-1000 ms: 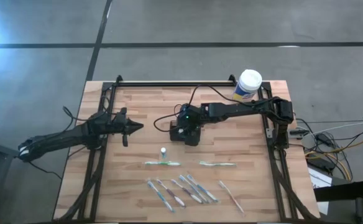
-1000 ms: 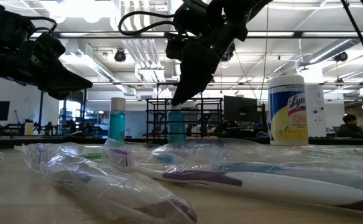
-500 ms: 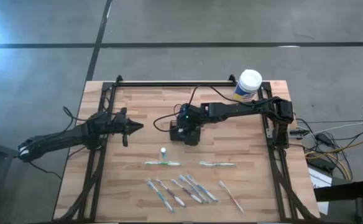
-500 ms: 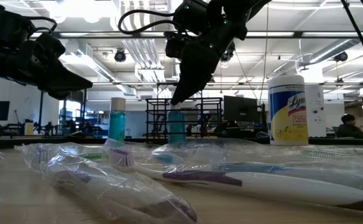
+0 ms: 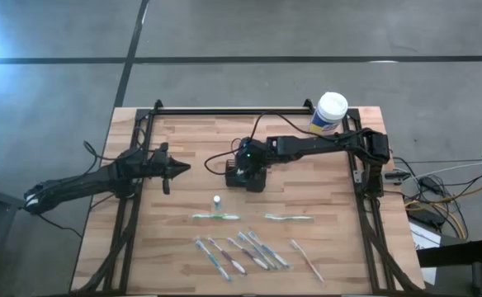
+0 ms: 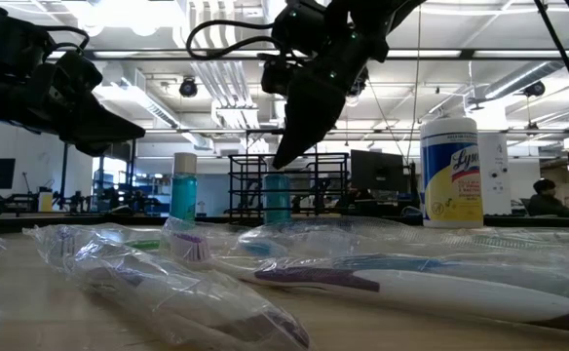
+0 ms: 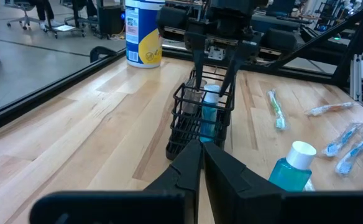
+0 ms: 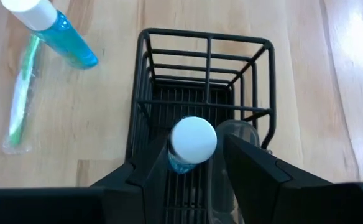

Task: Pick & Place toothbrushing station
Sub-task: Put the mouthwash into the wire organizer

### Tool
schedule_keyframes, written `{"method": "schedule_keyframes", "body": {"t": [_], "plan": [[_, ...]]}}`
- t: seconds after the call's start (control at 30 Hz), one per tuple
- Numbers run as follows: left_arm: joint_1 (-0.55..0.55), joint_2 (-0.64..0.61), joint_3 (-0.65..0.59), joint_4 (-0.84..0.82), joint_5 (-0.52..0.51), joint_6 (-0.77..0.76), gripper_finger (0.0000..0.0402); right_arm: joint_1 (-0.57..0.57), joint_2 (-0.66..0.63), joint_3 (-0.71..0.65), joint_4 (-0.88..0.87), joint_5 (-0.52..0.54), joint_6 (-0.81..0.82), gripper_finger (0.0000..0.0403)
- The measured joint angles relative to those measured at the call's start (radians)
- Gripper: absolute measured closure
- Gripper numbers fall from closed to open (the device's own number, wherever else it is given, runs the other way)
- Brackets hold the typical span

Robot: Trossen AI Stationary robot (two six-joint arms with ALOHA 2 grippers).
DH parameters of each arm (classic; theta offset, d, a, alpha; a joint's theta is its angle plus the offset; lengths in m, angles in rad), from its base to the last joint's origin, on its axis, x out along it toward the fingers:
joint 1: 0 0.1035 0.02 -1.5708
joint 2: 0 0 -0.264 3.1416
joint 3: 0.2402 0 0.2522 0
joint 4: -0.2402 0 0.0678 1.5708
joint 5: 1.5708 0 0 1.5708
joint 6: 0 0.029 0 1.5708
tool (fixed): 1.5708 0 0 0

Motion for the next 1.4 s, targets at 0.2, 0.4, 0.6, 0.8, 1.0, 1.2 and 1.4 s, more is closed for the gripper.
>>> {"method": "schedule_keyframes", "body": {"t": [0.2, 0.4, 0.6, 0.8, 1.0, 1.2, 1.4], "plan": [[0.000, 0.000, 0.000, 0.000, 0.000, 0.000, 0.0376, 0.000, 0.000, 0.000, 0.001, 0.002, 0.000, 0.0248], [0.000, 0.000, 0.000, 0.000, 0.000, -0.001, 0.0376, 0.000, -0.012, 0.000, -0.002, 0.002, 0.001, 0.0248], [0.000, 0.000, 0.000, 0.000, 0.000, -0.001, 0.0376, 0.000, -0.016, 0.000, -0.002, 0.002, 0.001, 0.0248], [0.000, 0.000, 0.000, 0.000, 0.000, -0.002, 0.0376, 0.000, -0.020, 0.000, -0.003, 0.011, 0.004, 0.0248], [0.000, 0.000, 0.000, 0.000, 0.000, -0.002, 0.0376, 0.000, -0.046, 0.000, -0.009, 0.021, 0.004, 0.0248], [0.000, 0.000, 0.000, 0.000, 0.000, -0.001, 0.0376, 0.001, -0.086, 0.000, -0.020, 0.021, 0.008, 0.0248], [0.000, 0.000, 0.000, 0.000, 0.000, 0.000, 0.0376, 0.004, -0.212, -0.007, -0.008, 0.024, 0.014, 0.0255]]}}
